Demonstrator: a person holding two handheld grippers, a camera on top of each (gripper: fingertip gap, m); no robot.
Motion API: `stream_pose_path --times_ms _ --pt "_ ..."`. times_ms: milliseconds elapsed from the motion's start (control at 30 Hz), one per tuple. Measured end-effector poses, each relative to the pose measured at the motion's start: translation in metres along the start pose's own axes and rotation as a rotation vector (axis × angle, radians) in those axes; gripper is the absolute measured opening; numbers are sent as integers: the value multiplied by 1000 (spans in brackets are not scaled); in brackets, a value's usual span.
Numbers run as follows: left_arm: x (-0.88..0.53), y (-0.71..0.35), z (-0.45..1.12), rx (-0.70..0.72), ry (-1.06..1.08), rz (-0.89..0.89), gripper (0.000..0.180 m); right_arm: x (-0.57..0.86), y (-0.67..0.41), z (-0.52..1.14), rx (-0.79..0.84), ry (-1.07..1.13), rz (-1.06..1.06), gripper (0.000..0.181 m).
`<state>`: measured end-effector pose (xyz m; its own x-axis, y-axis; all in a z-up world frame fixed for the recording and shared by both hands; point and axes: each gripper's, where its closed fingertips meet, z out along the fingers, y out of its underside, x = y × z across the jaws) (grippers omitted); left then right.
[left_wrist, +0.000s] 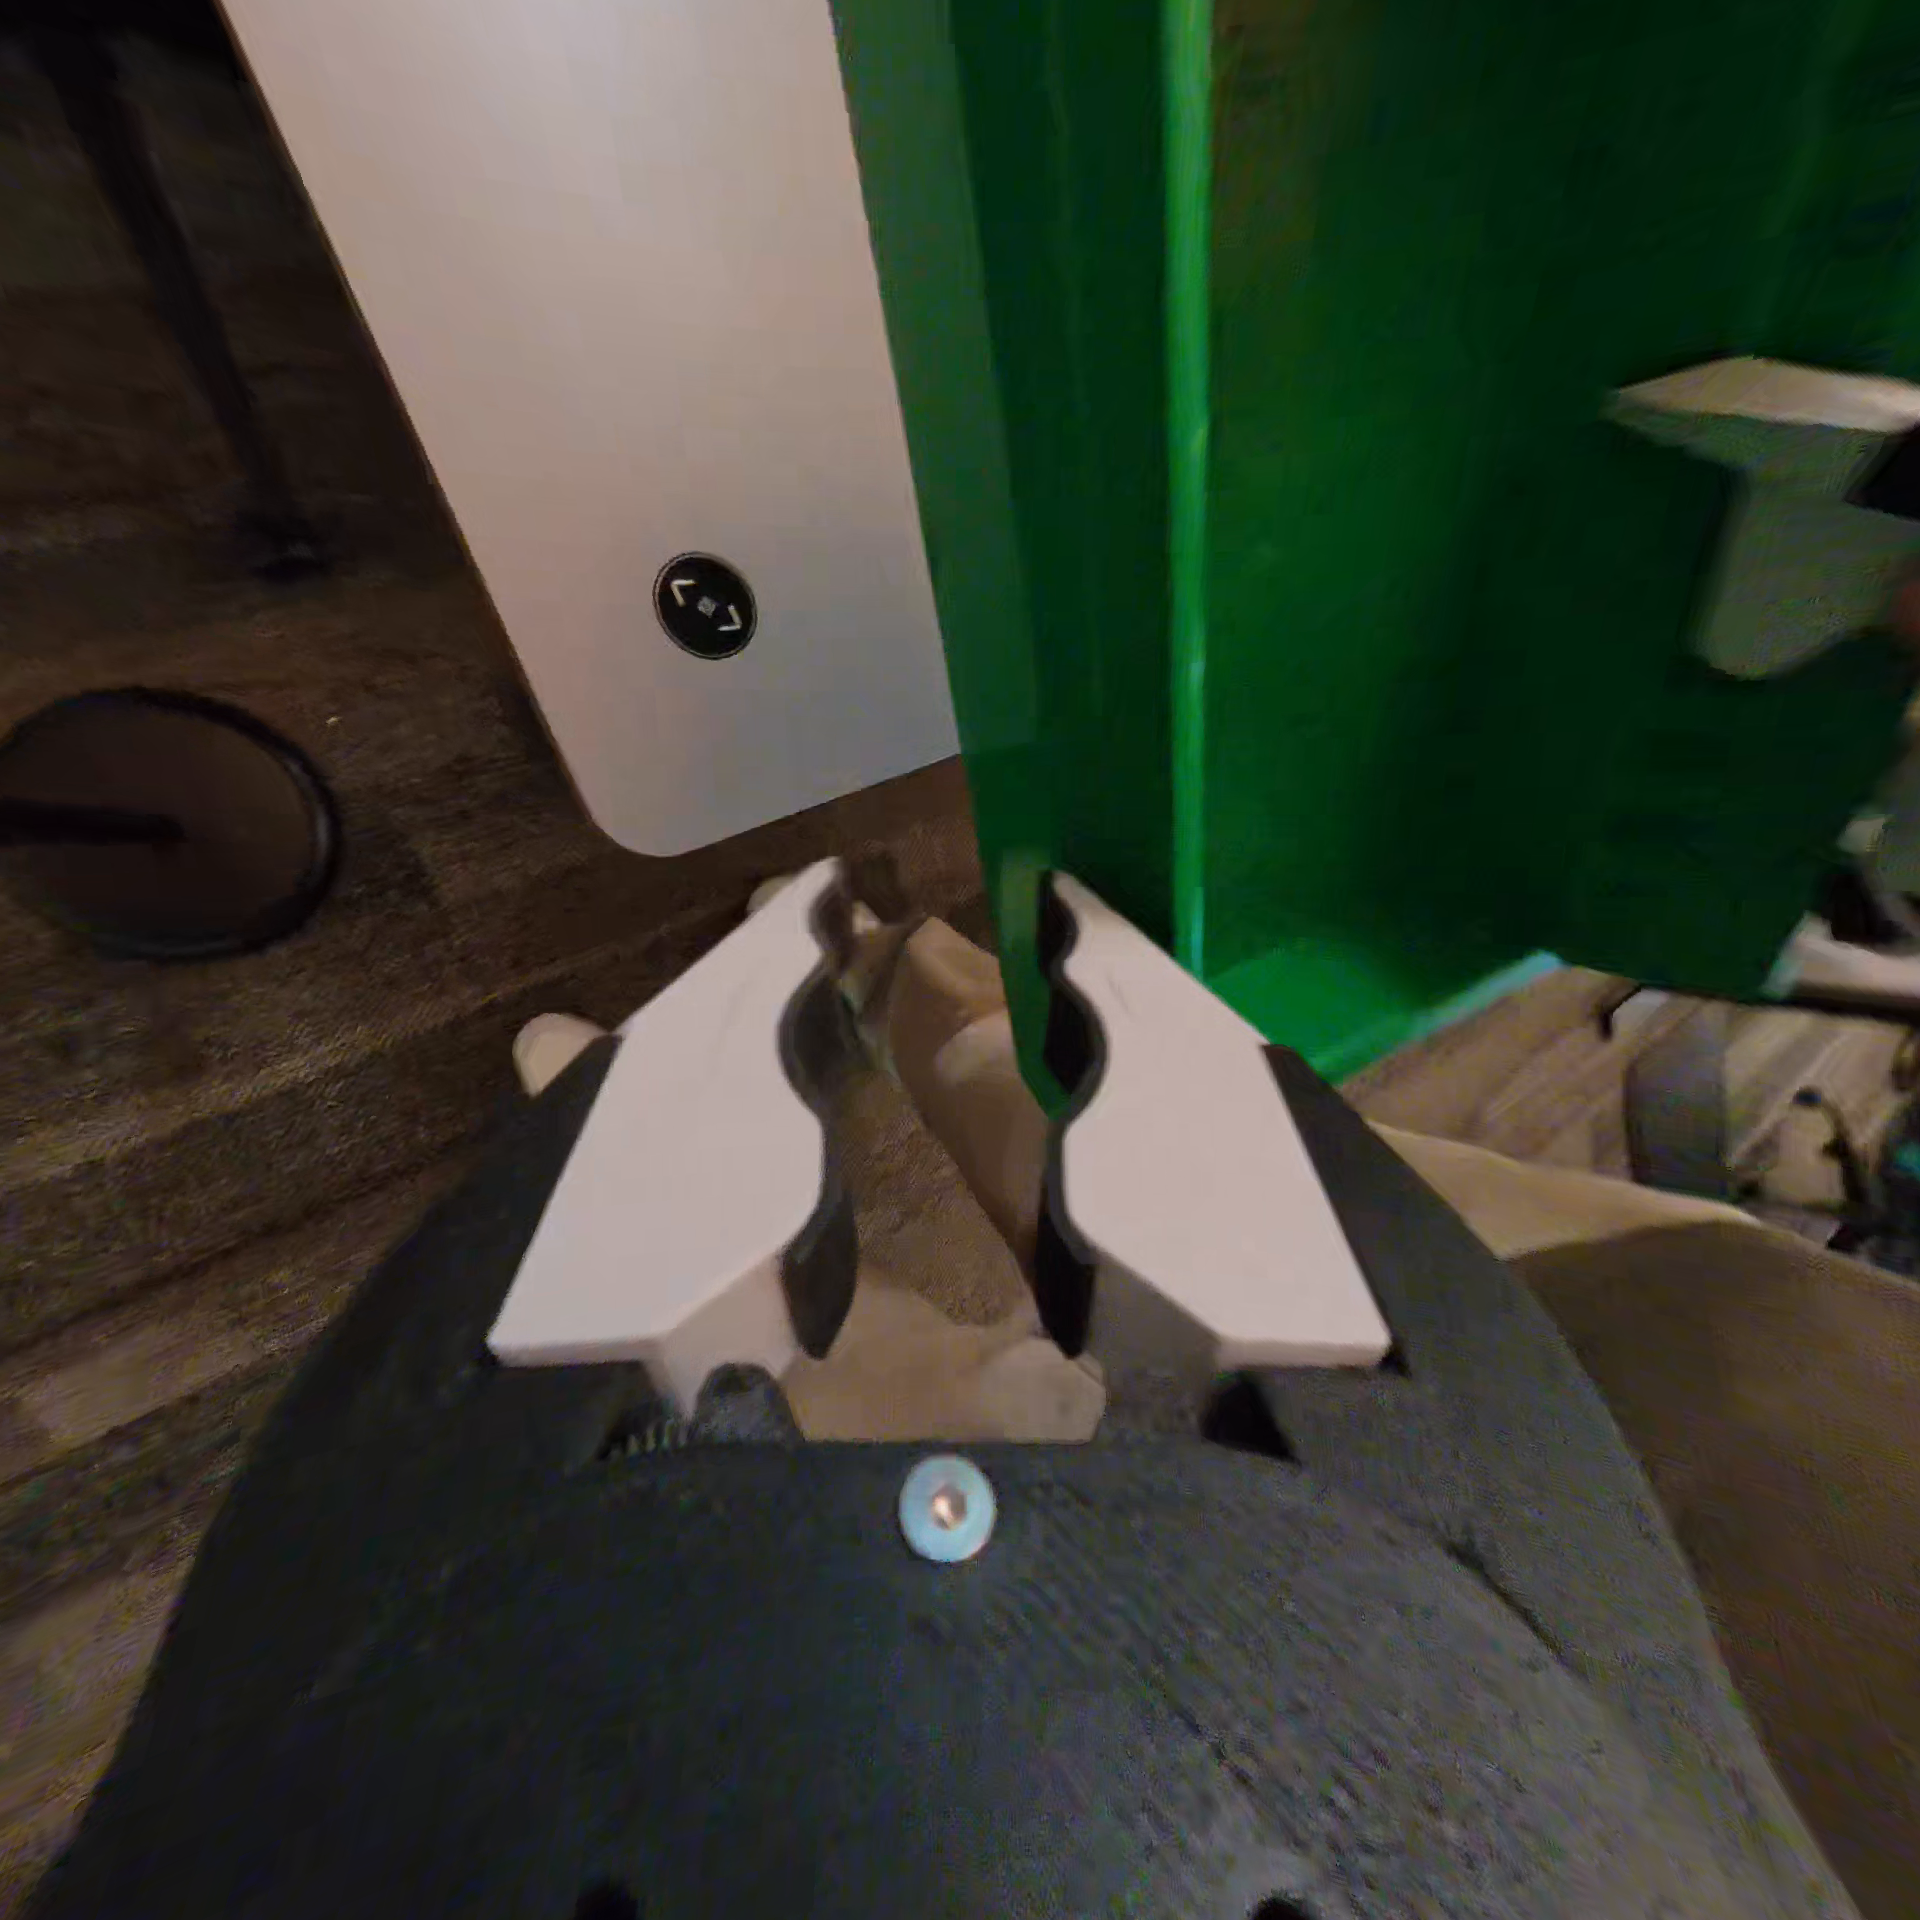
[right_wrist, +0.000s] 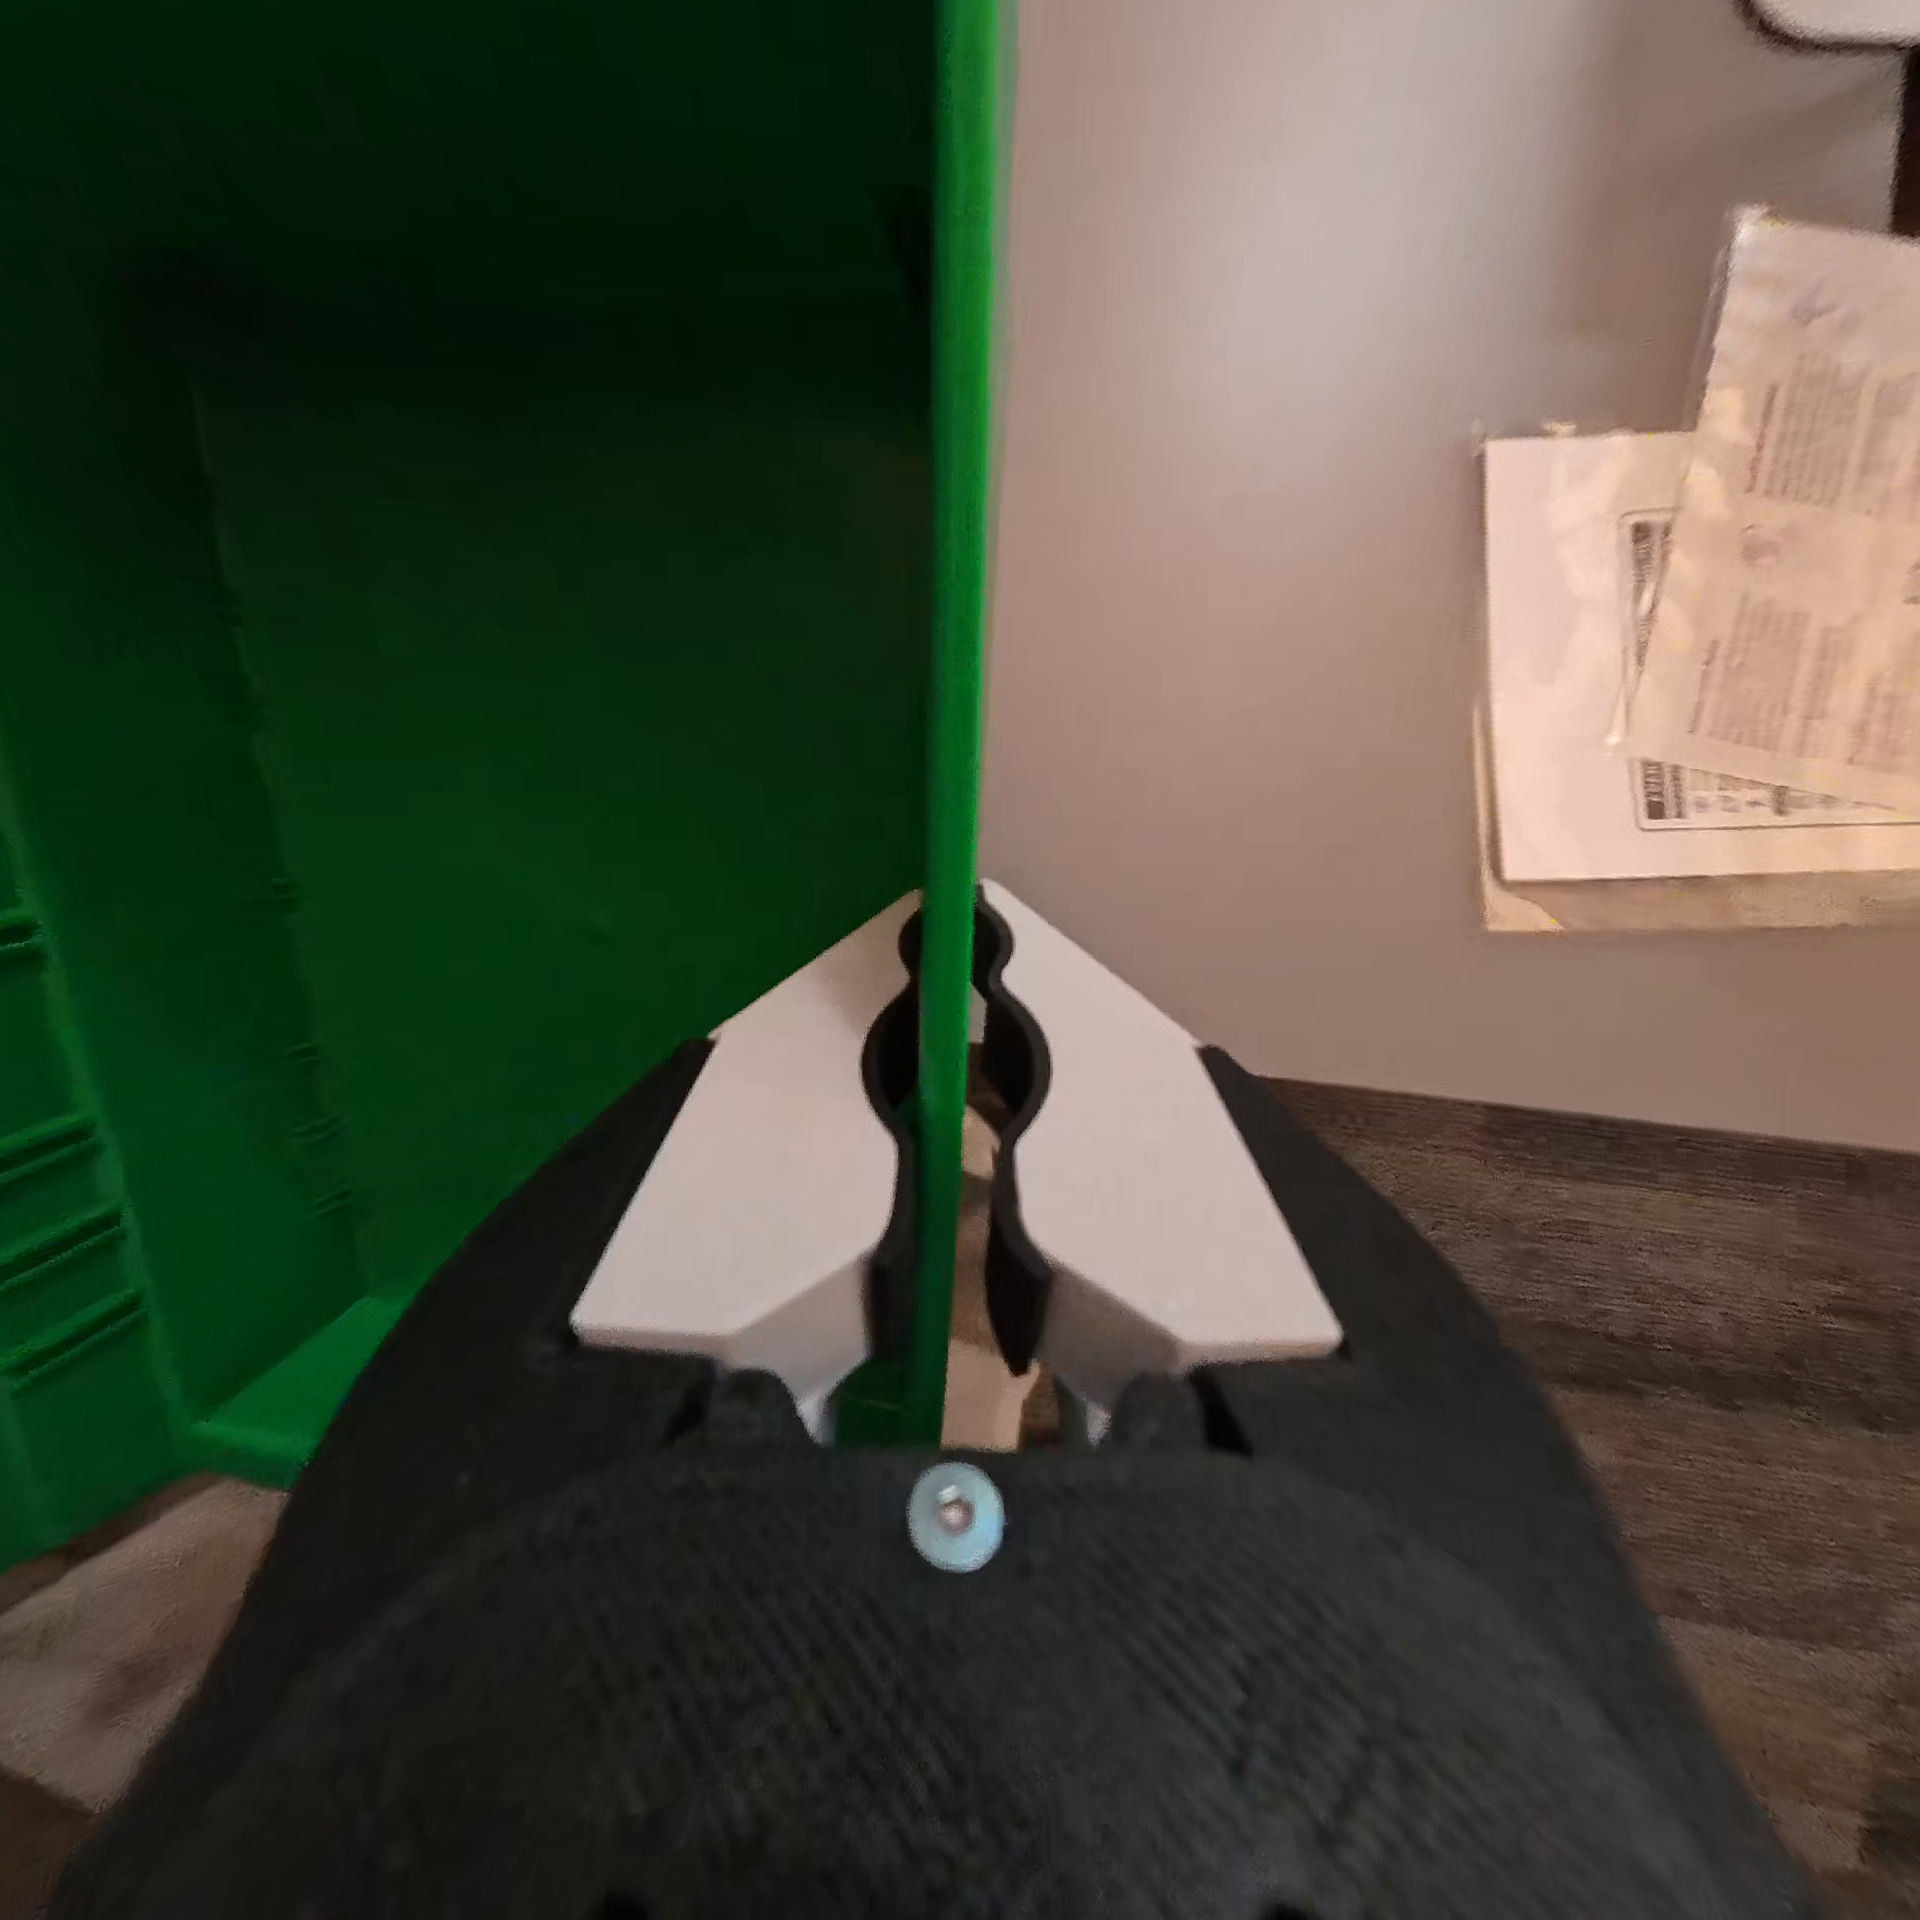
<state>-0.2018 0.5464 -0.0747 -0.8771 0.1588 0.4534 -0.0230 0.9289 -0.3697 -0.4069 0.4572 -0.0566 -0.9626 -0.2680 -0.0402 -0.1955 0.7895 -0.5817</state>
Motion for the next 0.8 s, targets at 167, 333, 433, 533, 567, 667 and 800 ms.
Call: stream_pose_path --times_ms 167,333,433,533,567,667,800 --pt "6 -4 3 -113 157 54 13 -3 5 -51 66 158 -5 3" --pt "48 -19 -21 -53 432 34 38 39 35 -92 95 305 126 3" --pt "93 -11 -19 -75 501 169 49 62 53 -111 114 340 194 3" --pt "141 5 2 -134 490 267 65 82 70 -125 137 339 248 3" --pt "154 10 14 -154 452 286 66 90 75 -131 146 336 259 3" --pt "180 21 53 -177 256 370 55 122 94 -155 184 315 282 3" --pt "233 39 90 -203 162 446 4 167 116 -183 223 261 313 15"
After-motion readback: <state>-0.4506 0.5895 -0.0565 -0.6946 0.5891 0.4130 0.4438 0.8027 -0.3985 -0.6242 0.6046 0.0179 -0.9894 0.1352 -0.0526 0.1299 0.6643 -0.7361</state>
